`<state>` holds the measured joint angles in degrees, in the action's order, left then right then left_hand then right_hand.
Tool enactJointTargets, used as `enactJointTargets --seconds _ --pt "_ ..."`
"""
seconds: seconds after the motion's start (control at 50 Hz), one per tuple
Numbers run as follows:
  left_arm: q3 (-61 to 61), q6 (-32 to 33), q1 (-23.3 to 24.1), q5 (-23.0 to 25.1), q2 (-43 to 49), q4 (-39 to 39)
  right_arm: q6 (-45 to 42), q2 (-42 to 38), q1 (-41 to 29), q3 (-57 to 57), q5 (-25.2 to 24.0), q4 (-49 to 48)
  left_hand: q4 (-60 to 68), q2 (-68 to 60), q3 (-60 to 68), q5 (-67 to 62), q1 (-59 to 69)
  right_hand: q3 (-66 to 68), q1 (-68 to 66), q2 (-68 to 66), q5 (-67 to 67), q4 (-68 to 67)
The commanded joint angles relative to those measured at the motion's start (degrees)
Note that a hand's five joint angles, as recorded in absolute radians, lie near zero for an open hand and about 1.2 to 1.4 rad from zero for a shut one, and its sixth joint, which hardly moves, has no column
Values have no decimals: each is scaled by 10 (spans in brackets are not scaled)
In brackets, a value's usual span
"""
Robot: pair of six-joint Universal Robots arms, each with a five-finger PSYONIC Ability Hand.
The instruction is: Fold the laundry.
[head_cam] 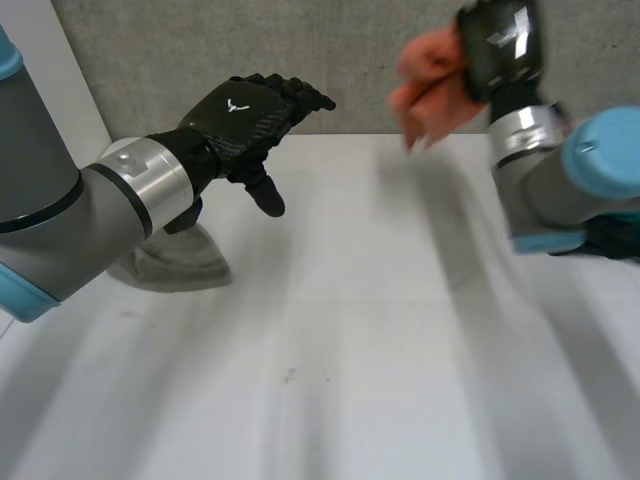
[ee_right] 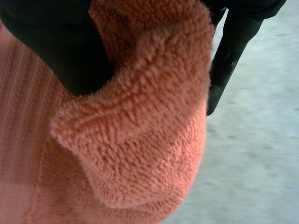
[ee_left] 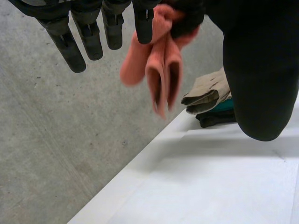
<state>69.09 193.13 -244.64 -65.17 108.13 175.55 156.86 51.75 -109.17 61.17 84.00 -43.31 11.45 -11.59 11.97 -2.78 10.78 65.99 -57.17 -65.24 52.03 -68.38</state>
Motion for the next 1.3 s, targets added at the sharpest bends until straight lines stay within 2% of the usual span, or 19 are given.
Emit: enactJointTargets --seconds 0.02,0.06,0.14,0.22,0.36,0.38,0.44,0.46,0.6,0.72,0.76,0.8,0.84,0.92,0.94,1.02,1.16,1.24,1.3 --pt "5 1 6 0 0 1 90 -8 147 -30 -43 -26 4 -3 -1 9 11 140 -228 -148 180 -116" --pt "7 0 7 0 1 1 107 -23 177 -33 -63 -25 4 -3 -1 9 11 140 -228 -148 180 -116" --pt "10 0 15 0 1 1 127 -96 250 -47 -156 -20 4 -3 -1 9 11 140 -228 -148 180 -116" --pt "15 1 22 0 2 1 121 -152 283 -34 -211 -12 4 -3 -1 9 11 140 -228 -148 180 -116" --pt "24 1 26 0 7 3 117 -133 344 44 -225 5 6 -5 1 7 13 140 -228 -148 180 -116" --pt "24 1 26 1 8 3 117 -112 349 61 -226 15 6 -5 1 7 13 84 -172 -92 124 -60" --pt "25 1 26 0 8 3 117 -78 350 81 -231 44 6 -5 1 7 13 -460 371 452 -420 484" --pt "25 1 27 0 7 3 117 -58 349 86 -233 68 6 -5 1 7 13 -560 472 552 -520 584" --pt "24 1 33 0 1 3 100 41 350 77 -206 184 6 -5 1 7 13 -560 472 552 -520 584" --pt "16 1 32 -1 -16 4 33 130 336 37 -109 262 6 -5 1 7 13 -560 472 552 -520 584" --pt "14 0 29 -1 -25 6 15 138 304 34 -93 266 8 -6 3 5 15 -560 472 552 -520 584" --pt "9 1 25 -11 -35 14 -13 169 206 43 -86 259 8 -6 3 5 15 -560 472 552 -520 584" --pt "2 2 16 -40 -42 23 -21 182 166 53 -87 252 9 -8 4 4 16 -560 472 552 -520 584" --pt "-2 14 -28 -124 -49 32 -37 194 69 108 -113 216 8 -6 3 5 15 -560 472 552 -520 584" --pt "-1 25 -54 -150 -46 33 -43 194 35 133 -129 207 6 -5 1 7 13 -560 472 552 -520 584" --pt "10 91 -130 -182 -24 32 -58 190 -18 192 -146 212 3 -1 -2 10 9 -560 472 552 -520 584" --pt "13 258 -210 -178 94 34 -91 174 -36 283 -145 225 -1 2 -6 14 6 -560 472 552 -520 584" --pt "-20 372 -278 -123 224 35 -109 167 -31 317 -145 228 -2 4 -7 16 4 -560 472 552 -520 584" --pt "-46 394 -288 -97 269 36 -114 166 -28 332 -145 229 -2 4 -7 16 4 -560 472 552 -520 584"
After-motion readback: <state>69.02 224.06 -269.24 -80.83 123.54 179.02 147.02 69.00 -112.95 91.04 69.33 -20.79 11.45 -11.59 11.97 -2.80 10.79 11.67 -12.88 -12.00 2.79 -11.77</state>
